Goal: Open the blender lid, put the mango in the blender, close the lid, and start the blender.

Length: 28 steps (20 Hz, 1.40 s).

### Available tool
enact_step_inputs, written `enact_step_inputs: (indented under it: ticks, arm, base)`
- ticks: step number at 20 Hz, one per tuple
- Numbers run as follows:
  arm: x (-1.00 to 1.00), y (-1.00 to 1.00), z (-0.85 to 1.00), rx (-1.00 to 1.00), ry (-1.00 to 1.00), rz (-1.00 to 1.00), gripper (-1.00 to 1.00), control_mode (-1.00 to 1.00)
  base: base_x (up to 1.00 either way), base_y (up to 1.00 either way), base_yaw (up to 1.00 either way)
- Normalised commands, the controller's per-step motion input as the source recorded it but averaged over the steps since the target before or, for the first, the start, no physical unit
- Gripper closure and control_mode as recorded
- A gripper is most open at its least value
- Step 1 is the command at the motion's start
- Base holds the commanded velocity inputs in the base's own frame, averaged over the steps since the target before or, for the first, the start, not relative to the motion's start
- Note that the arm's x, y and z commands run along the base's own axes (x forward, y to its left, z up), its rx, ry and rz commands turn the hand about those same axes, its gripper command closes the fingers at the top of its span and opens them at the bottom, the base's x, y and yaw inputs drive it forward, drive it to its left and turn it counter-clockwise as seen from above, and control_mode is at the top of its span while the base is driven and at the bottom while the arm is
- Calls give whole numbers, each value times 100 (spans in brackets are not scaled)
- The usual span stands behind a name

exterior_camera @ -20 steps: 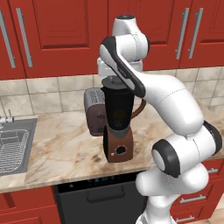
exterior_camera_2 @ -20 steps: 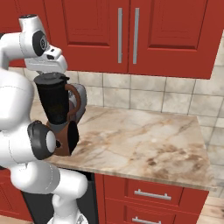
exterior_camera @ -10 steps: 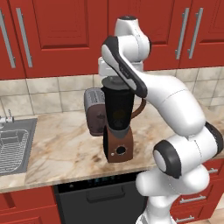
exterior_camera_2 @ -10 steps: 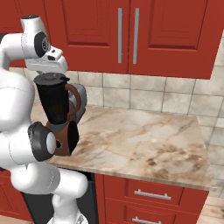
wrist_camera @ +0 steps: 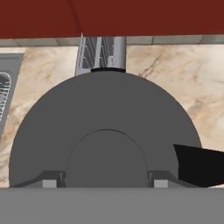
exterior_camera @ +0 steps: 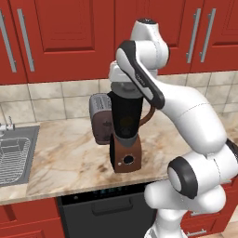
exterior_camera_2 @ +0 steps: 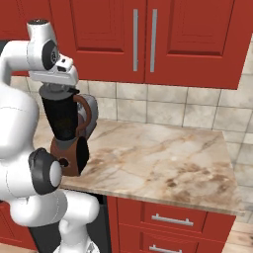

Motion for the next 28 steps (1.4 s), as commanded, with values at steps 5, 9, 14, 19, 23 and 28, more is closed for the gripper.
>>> enact_step_inputs:
  ticks: [5, 9, 14, 19, 23, 28]
  arm:
    - [2, 1, -36, 0, 7, 9, 100, -100]
    - [0, 0, 0, 0, 15, 4, 100, -100]
    - [-4, 0, -45, -1, 13, 8, 100, -100]
    - [-5, 0, -71, -6, 11, 11, 100, -100]
    - [-66, -1, -69, 0, 0, 9, 100, -100]
    - [-21, 4, -97, -3, 2, 10, 100, -100]
  base:
    - [0, 0, 0]
    - [0, 0, 0]
    - [0, 0, 0]
    - [0, 0, 0]
    - [0, 0, 0]
    - [0, 0, 0]
